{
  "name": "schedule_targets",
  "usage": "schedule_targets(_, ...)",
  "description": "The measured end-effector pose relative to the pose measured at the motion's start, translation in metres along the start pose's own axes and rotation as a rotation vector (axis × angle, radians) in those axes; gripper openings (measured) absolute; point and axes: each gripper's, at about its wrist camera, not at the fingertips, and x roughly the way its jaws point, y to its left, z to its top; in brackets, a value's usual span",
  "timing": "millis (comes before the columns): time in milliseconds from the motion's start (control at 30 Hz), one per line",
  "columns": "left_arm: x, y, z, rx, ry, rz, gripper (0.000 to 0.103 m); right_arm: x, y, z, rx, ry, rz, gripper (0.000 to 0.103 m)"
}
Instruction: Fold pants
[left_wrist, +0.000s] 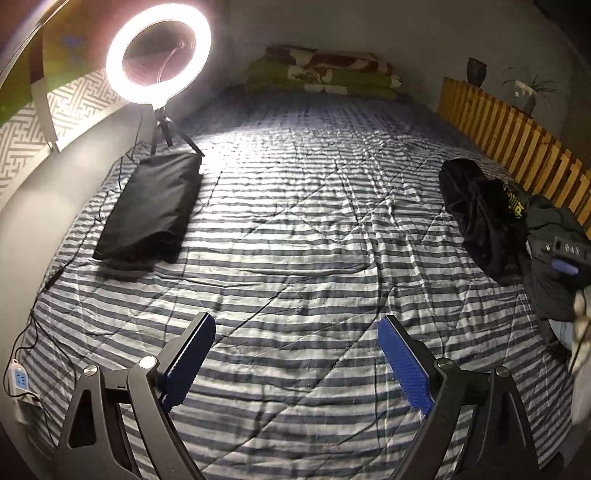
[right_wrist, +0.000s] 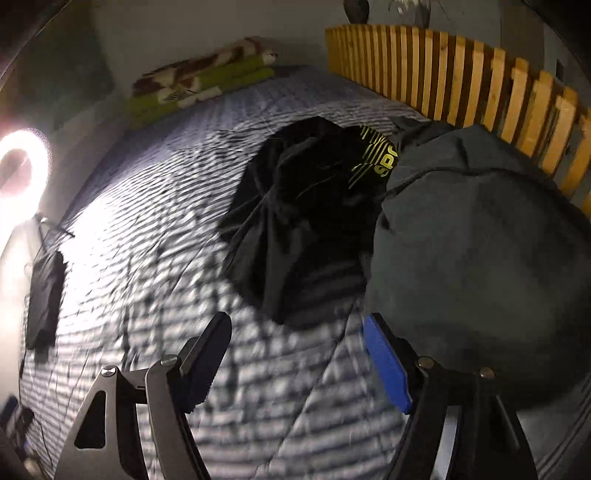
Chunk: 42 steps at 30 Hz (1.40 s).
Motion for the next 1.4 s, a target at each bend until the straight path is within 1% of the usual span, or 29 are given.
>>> schedule_targets(67,0.014,-0.003,0.004,-0.003,0.026,0.009,0.092,0.02,0.001,0.015,0.004,0.024,-0.001,0.071)
schedule_targets(133,0.024,-0.006,0.006,0.003,0.038,0.013,0.092,0.043,0.005,0.028,0.001,0.05,-0.03,0.071)
schedule_targets(200,0.033,-0.007,0.007,0.004,0.05,0.013,0.092,0.069,0.01,0.038,-0.029,0.082,-0.052,0.071)
schedule_targets(333,0.049,-0.005,0.005,0.021,0.067,0.038,0.092,0.116,0.012,0.05,-0.014,0.156,-0.074,0.071)
schedule_targets(467,0.057,0.005,0.004,0.015,0.074,0.061,0.092,0.144,0.017,0.053,-0.042,0.178,-0.095,0.071)
schedule_targets(500,0.058,0.008,0.004,0.006,0.076,0.063,0.092,0.15,0.018,0.051,-0.053,0.185,-0.097,0.064)
schedule_targets(567,0.059,0.016,0.004,-0.01,0.077,0.067,0.092,0.155,0.02,0.049,-0.076,0.185,-0.094,0.055)
schedule_targets(600,0.059,0.019,0.004,-0.016,0.077,0.071,0.092,0.153,0.021,0.048,-0.092,0.175,-0.098,0.045)
schedule_targets(633,0.059,0.022,0.004,-0.023,0.079,0.076,0.092,0.151,0.023,0.048,-0.107,0.172,-0.096,0.038)
schedule_targets(667,0.06,0.026,0.004,-0.031,0.081,0.08,0.092,0.149,0.025,0.047,-0.116,0.173,-0.094,0.028)
schedule_targets(700,0.059,0.028,0.004,-0.035,0.082,0.083,0.092,0.146,0.026,0.047,-0.119,0.176,-0.095,0.02)
schedule_targets(733,0.059,0.03,0.003,-0.041,0.084,0.088,0.092,0.142,0.026,0.046,-0.121,0.178,-0.093,0.017)
schedule_targets(800,0.058,0.033,0.001,-0.049,0.088,0.092,0.092,0.133,0.029,0.044,-0.138,0.173,-0.087,0.008)
schedule_targets(833,0.058,0.034,-0.001,-0.053,0.093,0.093,0.092,0.129,0.03,0.042,-0.146,0.171,-0.085,0.005)
schedule_targets(933,0.056,0.036,-0.009,-0.059,0.111,0.078,0.092,0.114,0.034,0.037,-0.155,0.159,-0.05,0.004)
schedule_targets(967,0.055,0.037,-0.011,-0.059,0.115,0.073,0.091,0.108,0.036,0.035,-0.156,0.155,-0.038,0.004)
schedule_targets(1000,0.053,0.037,-0.012,-0.055,0.114,0.067,0.085,0.101,0.039,0.034,-0.148,0.155,-0.011,0.004)
schedule_targets(1033,0.051,0.036,-0.014,-0.048,0.112,0.062,0.083,0.094,0.041,0.031,-0.141,0.156,0.022,0.004)
schedule_targets(1067,0.048,0.036,-0.016,-0.038,0.108,0.065,0.08,0.084,0.044,0.024,-0.139,0.155,0.055,0.004)
schedule_targets(1167,0.038,0.039,-0.018,-0.041,0.095,0.058,0.076,0.055,0.063,0.003,-0.181,0.142,0.117,0.004)
schedule_targets(1233,0.028,0.044,-0.019,-0.05,0.085,0.051,0.076,0.036,0.082,-0.016,-0.229,0.133,0.15,0.004)
schedule_targets(1300,0.019,0.049,-0.019,-0.062,0.071,0.053,0.076,0.017,0.099,-0.034,-0.244,0.131,0.192,0.004)
schedule_targets(1400,0.004,0.061,-0.021,-0.075,0.057,0.05,0.076,-0.019,0.124,-0.063,-0.264,0.097,0.265,0.004)
